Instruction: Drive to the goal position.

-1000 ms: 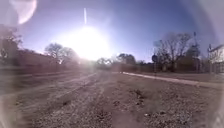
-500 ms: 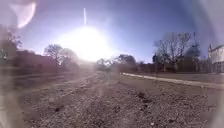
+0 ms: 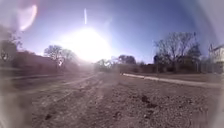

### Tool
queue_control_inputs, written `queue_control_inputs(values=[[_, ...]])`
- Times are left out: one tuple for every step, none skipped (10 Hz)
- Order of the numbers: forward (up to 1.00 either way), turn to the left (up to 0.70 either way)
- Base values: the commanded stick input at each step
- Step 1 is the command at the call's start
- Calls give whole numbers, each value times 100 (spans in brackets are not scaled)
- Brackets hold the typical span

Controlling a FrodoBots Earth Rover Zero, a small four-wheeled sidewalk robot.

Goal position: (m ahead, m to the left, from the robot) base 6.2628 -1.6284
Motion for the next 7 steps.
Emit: queue_control_inputs(values=[[50, 0], [50, 0], [50, 0], [50, 0], [50, 0], [50, 0], [50, 0]])
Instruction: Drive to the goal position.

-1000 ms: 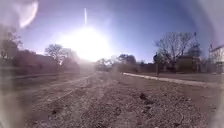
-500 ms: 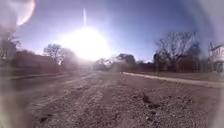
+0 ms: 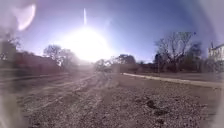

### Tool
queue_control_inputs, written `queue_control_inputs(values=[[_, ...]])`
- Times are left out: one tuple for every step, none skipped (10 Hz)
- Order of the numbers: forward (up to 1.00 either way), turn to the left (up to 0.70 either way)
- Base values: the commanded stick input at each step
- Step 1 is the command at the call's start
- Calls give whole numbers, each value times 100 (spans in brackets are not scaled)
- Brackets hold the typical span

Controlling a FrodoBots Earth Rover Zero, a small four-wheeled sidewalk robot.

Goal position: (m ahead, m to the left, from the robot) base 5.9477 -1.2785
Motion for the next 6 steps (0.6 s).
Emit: queue_control_inputs(values=[[50, 0], [50, 0], [50, 0], [50, 0], [50, 0], [50, 0]])
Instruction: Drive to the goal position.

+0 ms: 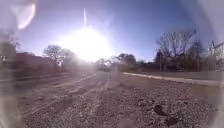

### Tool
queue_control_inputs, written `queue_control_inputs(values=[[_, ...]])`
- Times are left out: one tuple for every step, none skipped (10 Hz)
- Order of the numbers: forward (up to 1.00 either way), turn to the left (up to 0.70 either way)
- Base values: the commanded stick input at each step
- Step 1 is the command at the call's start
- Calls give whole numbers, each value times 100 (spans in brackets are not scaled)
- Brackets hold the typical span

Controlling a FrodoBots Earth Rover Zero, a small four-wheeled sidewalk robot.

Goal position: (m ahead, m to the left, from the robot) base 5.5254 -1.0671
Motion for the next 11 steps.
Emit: queue_control_inputs(values=[[50, 0], [50, 0], [50, 0], [50, 0], [50, 0], [50, 0], [50, 0], [50, 0], [50, 0], [50, 0], [50, 0]])
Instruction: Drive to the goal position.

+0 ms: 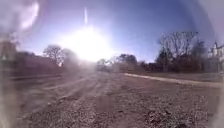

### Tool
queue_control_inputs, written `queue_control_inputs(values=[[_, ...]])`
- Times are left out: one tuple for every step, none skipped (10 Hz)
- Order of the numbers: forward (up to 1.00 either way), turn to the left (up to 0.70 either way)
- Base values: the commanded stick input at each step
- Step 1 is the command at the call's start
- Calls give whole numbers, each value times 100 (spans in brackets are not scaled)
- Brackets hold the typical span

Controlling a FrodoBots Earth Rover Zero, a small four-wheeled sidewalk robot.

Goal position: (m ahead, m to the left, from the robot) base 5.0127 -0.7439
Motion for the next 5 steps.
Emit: queue_control_inputs(values=[[50, 0], [50, 0], [50, 0], [50, 0], [50, 0]])
